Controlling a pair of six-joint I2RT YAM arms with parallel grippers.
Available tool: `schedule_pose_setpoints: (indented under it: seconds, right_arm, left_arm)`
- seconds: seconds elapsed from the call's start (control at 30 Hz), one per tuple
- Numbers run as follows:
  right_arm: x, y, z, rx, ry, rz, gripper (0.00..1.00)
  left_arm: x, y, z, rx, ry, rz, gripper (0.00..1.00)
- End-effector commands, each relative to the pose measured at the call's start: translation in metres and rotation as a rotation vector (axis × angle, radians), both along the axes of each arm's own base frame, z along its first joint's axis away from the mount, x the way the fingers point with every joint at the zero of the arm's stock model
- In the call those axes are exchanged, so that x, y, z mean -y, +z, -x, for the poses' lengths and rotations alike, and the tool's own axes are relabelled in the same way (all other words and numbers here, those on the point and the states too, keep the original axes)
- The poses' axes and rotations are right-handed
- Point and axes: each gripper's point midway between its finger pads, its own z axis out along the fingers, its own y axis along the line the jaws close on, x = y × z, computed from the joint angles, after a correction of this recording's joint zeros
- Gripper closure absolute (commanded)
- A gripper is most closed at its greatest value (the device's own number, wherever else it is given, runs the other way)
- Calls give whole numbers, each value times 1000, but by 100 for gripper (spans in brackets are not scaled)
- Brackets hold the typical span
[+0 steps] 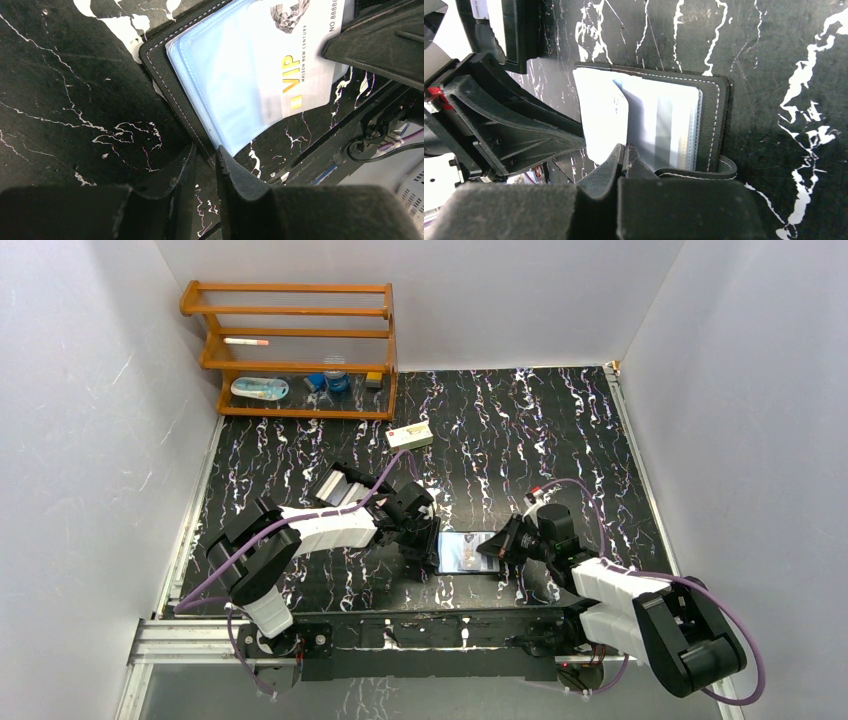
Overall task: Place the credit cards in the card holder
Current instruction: Insert the credit card into the card holder.
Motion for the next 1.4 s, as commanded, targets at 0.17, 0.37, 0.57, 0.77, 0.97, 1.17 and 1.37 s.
schedule_pose_setpoints:
  seconds: [0.17, 0.37, 0.57, 0.77, 0.97, 1.17, 1.37]
  right_arm:
    - [-7, -6, 4, -29, 78, 18, 95]
    - [0, -4, -3, -38, 75, 143, 69]
    - [7, 3, -9, -47, 53, 220, 59]
    - [-7, 5, -9, -55, 62, 215, 56]
    - [-26, 3, -5, -51, 87, 195, 57]
    - [-44, 10, -3, -12, 137, 153, 57]
    - [-49, 13, -3, 28, 165, 125, 56]
  left_arm:
    - [-7, -12, 16, -36, -27, -50, 80]
    - [-6, -9, 13, -24, -14, -49, 75]
    - [-7, -6, 10, -5, -3, -48, 73]
    - [-6, -8, 9, -6, -5, -50, 74]
    - [-6, -9, 6, 8, -6, -55, 74]
    - [-6, -8, 3, 28, -19, -56, 74]
    - [-8, -8, 1, 43, -21, -70, 73]
